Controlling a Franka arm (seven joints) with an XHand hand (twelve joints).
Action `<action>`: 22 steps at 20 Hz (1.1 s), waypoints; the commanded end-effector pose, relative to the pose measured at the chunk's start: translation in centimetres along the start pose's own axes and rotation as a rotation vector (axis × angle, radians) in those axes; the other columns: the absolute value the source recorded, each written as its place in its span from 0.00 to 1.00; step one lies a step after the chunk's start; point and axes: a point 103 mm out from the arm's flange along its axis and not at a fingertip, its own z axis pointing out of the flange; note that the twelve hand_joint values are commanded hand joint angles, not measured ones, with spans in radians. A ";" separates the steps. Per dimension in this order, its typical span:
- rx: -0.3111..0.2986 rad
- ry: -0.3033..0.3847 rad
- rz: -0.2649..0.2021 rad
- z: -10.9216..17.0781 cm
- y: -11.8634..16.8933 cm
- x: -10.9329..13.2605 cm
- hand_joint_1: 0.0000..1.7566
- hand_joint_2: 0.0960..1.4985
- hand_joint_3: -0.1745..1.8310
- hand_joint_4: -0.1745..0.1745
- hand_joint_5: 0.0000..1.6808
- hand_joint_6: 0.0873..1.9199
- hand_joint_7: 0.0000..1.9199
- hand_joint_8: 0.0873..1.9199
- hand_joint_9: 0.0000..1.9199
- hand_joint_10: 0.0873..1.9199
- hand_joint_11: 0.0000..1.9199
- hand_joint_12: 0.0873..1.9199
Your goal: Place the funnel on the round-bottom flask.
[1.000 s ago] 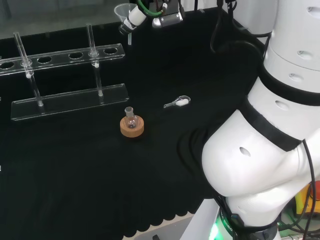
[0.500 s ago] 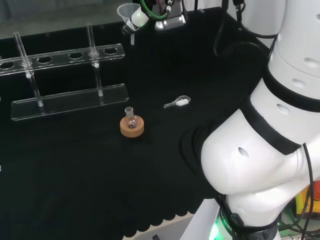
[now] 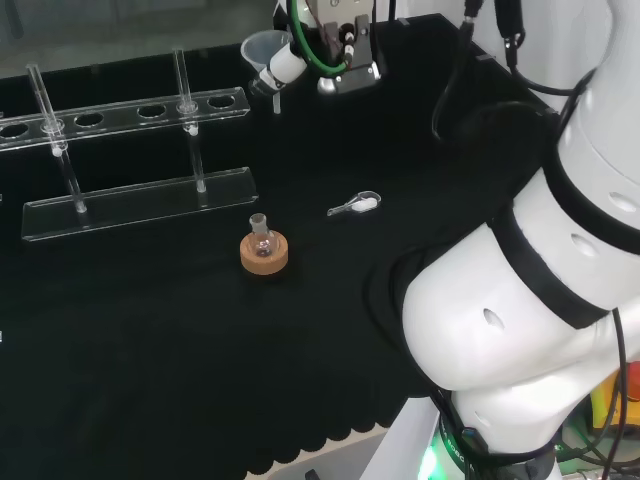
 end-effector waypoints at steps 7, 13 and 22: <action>0.014 0.044 -0.004 1.3 -3.2 2.8 0.44 0.33 0.36 0.85 0.57 0.32 0.67 0.26 0.48 0.11 0.00 0.59; 0.054 0.079 0.005 2.3 -3.7 3.4 0.44 0.33 0.36 0.85 0.58 0.32 0.67 0.26 0.48 0.11 0.00 0.59; 0.092 0.095 0.007 3.6 -4.9 3.8 0.44 0.33 0.37 0.86 0.58 0.31 0.67 0.26 0.48 0.11 0.00 0.59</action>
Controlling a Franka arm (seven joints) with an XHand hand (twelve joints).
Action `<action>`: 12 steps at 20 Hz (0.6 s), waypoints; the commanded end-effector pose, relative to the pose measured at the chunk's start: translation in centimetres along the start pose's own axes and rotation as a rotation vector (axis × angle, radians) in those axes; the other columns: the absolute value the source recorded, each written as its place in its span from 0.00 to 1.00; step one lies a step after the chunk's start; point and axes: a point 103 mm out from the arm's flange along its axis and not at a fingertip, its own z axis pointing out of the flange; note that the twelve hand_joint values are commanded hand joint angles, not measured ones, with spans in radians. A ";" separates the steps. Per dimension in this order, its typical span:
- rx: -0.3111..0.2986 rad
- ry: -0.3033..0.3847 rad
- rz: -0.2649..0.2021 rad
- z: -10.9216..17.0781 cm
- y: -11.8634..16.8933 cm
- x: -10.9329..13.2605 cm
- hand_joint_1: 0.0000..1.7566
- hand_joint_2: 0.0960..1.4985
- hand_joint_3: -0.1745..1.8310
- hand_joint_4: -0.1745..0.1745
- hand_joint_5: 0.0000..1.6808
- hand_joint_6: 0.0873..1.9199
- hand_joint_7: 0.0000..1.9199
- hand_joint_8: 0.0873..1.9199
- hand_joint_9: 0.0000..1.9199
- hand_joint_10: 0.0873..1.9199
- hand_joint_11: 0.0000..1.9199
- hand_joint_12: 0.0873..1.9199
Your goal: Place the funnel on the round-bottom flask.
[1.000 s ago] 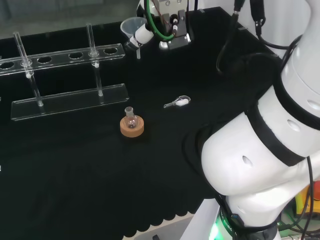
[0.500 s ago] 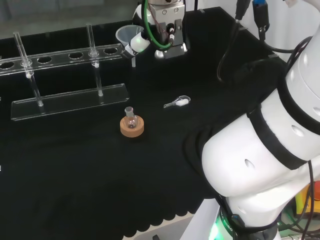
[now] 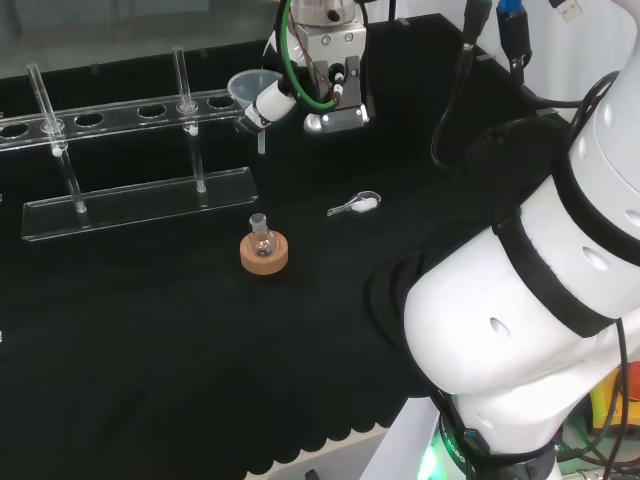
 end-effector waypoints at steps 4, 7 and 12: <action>0.034 0.011 -0.003 1.3 -1.1 0.5 0.44 0.33 0.37 0.86 0.58 0.31 0.67 0.26 0.48 0.11 0.00 0.59; 0.045 0.021 0.004 2.2 -1.5 0.8 0.44 0.33 0.37 0.86 0.59 0.31 0.67 0.26 0.48 0.11 0.00 0.59; 0.061 0.033 0.011 3.3 -2.1 1.4 0.44 0.33 0.37 0.86 0.59 0.31 0.67 0.26 0.48 0.11 0.00 0.59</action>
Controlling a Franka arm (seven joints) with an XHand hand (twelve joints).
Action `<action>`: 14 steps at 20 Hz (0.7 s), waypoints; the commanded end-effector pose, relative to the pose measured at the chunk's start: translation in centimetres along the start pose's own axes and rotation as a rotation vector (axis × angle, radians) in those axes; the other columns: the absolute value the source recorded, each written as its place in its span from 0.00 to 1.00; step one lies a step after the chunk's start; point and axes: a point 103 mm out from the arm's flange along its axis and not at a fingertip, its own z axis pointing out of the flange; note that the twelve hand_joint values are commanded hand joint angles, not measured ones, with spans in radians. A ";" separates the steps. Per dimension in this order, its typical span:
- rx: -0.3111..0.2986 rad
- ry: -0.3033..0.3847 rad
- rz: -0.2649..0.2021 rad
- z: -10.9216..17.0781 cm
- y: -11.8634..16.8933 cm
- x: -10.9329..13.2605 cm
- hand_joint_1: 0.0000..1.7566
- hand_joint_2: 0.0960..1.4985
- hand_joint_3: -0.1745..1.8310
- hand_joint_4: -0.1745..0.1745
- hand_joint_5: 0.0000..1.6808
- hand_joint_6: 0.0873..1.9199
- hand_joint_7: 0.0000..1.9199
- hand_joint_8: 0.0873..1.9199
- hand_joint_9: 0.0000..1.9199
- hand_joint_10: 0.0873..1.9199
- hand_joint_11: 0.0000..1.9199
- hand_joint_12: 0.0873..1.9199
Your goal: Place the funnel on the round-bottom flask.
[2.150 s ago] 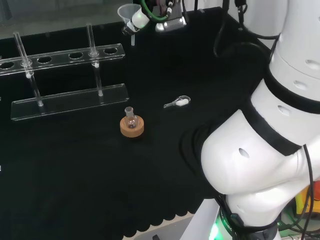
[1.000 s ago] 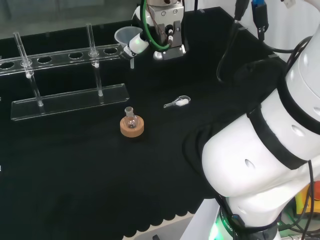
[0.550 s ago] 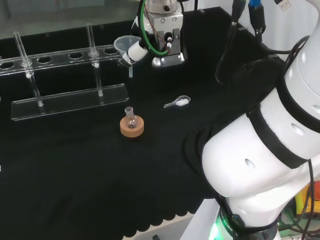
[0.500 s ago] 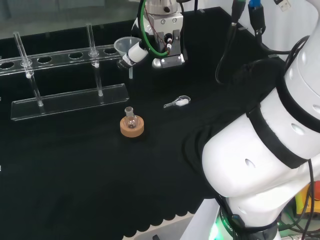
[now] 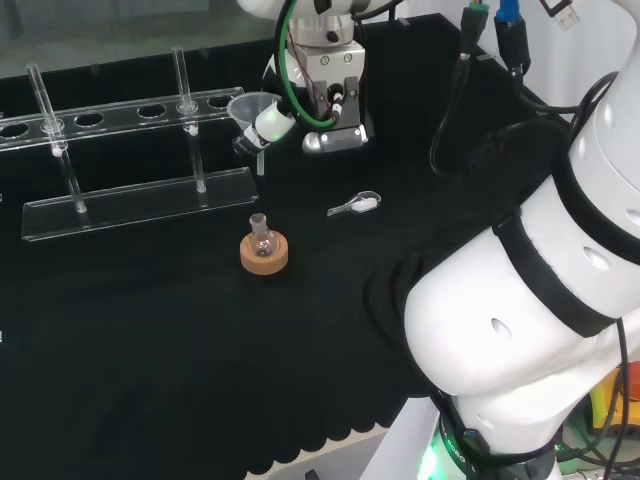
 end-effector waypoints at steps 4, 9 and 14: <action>0.029 0.017 0.012 1.8 -0.6 1.0 0.44 0.33 0.37 0.86 0.59 0.31 0.68 0.26 0.48 0.11 0.00 0.59; 0.050 0.013 0.013 2.6 -0.7 1.2 0.44 0.33 0.37 0.86 0.59 0.31 0.68 0.26 0.48 0.11 0.00 0.59; 0.064 0.001 0.000 3.1 -1.1 1.6 0.44 0.33 0.37 0.86 0.59 0.31 0.68 0.26 0.48 0.10 0.00 0.59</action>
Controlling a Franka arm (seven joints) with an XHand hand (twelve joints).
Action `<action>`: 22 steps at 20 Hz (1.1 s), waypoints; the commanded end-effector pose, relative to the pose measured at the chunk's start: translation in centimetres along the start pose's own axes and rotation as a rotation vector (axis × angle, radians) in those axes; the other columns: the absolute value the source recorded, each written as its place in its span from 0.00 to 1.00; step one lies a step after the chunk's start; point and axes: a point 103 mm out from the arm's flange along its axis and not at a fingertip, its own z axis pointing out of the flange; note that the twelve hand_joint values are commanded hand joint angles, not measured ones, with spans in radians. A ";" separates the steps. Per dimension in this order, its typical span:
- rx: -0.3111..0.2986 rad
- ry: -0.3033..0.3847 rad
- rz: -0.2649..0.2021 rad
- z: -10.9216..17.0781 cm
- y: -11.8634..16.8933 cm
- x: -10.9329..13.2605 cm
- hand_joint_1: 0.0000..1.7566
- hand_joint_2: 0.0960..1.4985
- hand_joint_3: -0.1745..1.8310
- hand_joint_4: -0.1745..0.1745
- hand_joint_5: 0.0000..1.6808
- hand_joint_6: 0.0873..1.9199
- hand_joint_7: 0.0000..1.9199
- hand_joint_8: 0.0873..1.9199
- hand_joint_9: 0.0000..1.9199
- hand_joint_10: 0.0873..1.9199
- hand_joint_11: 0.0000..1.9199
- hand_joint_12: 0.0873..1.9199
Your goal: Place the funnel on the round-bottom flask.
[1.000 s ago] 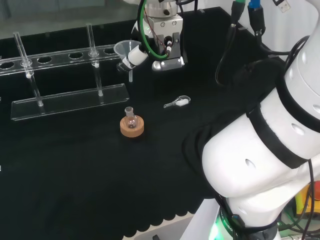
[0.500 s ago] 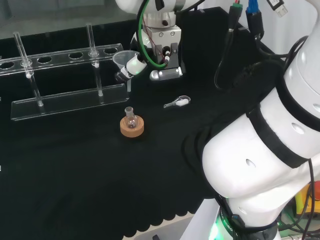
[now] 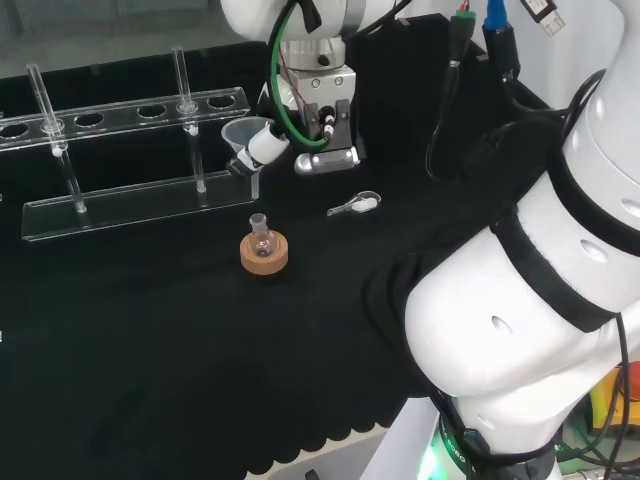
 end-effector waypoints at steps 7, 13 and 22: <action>0.016 -0.012 0.001 0.8 -0.3 0.6 0.44 0.33 0.38 0.86 0.59 0.31 0.68 0.25 0.48 0.10 0.00 0.59; 0.021 0.002 0.025 1.0 -0.1 0.3 0.44 0.33 0.38 0.86 0.59 0.31 0.68 0.25 0.49 0.10 0.00 0.59; 0.029 -0.004 0.036 2.3 0.2 -0.1 0.44 0.33 0.38 0.85 0.60 0.31 0.68 0.25 0.49 0.10 0.00 0.59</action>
